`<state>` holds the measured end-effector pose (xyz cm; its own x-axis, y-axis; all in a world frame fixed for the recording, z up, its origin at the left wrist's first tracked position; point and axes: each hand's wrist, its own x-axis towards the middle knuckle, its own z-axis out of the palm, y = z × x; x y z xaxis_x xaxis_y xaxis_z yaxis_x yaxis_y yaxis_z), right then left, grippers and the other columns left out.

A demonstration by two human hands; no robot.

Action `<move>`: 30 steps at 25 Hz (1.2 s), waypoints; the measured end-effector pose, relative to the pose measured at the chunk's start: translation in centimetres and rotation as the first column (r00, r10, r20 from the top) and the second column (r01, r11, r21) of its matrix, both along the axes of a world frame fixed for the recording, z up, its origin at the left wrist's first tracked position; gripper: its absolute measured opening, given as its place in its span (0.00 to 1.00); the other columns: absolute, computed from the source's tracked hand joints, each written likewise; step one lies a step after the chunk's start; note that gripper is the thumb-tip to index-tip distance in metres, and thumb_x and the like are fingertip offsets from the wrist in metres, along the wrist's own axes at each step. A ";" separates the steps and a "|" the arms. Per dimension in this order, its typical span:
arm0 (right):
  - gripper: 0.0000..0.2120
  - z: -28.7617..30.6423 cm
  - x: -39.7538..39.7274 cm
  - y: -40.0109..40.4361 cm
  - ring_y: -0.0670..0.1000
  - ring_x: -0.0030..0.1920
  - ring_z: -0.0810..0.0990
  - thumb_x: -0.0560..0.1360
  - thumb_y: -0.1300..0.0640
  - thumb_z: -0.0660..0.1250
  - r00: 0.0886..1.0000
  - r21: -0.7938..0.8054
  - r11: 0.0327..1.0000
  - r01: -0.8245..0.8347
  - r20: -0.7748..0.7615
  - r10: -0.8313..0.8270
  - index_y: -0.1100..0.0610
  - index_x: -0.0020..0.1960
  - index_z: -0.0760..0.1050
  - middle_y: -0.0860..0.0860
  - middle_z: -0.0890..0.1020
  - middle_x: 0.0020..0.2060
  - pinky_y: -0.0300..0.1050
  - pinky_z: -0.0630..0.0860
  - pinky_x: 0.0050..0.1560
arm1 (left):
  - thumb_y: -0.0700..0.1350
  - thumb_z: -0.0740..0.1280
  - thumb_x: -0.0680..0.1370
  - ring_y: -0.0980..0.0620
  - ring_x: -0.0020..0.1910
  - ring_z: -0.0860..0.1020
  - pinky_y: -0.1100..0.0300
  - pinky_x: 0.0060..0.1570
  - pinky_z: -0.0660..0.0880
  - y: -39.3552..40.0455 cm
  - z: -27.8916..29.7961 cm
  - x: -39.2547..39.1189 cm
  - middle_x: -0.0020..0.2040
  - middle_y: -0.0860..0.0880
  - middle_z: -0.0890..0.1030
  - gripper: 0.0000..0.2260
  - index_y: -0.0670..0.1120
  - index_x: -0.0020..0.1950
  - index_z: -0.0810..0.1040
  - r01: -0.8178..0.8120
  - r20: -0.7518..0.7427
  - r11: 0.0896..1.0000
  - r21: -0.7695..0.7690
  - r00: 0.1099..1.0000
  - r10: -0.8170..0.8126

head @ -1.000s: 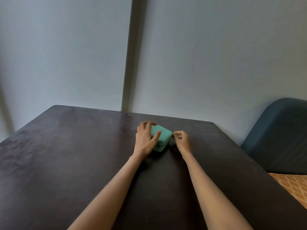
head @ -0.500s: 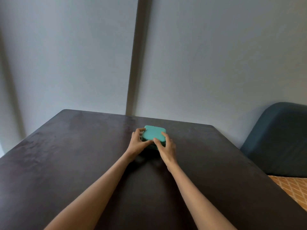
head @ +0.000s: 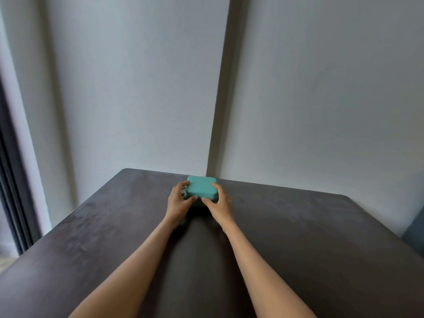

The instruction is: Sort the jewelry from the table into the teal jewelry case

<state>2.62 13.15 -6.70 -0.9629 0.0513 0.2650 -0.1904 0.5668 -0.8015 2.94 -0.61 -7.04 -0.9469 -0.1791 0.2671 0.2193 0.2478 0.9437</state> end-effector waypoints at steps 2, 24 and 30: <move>0.25 0.0 -1.6 0.1 0.53 0.63 0.69 0.73 0.56 0.69 0.999 0.036 0.999 0.017 -0.046 -0.015 0.53 0.68 0.67 0.54 0.71 0.63 0.43 0.67 0.62 | 0.36 0.70 0.73 0.46 0.58 0.74 0.59 0.57 0.73 0.3 0.1 -1.6 0.63 0.42 0.72 0.21 0.43 0.65 0.71 -0.034 -0.005 0.998 -0.049 0.999 0.034; 0.20 -1.1 -3.9 -0.7 0.53 0.71 0.62 0.81 0.62 0.51 0.996 0.587 0.809 0.006 -0.078 0.050 0.58 0.72 0.63 0.52 0.68 0.70 0.48 0.64 0.68 | 0.47 0.52 0.82 0.48 0.72 0.63 0.54 0.70 0.60 2.7 -1.8 -5.0 0.73 0.46 0.62 0.20 0.45 0.73 0.59 -0.086 -0.090 0.509 -0.857 0.996 0.017; 0.22 -0.8 -3.5 -0.8 0.53 0.75 0.55 0.81 0.61 0.49 0.997 0.554 0.833 -0.019 -0.047 0.054 0.56 0.75 0.58 0.51 0.62 0.74 0.48 0.57 0.73 | 0.50 0.48 0.83 0.47 0.77 0.50 0.48 0.74 0.52 2.6 -1.3 -4.5 0.78 0.45 0.49 0.23 0.48 0.77 0.50 0.044 0.048 0.519 -0.853 0.999 -0.006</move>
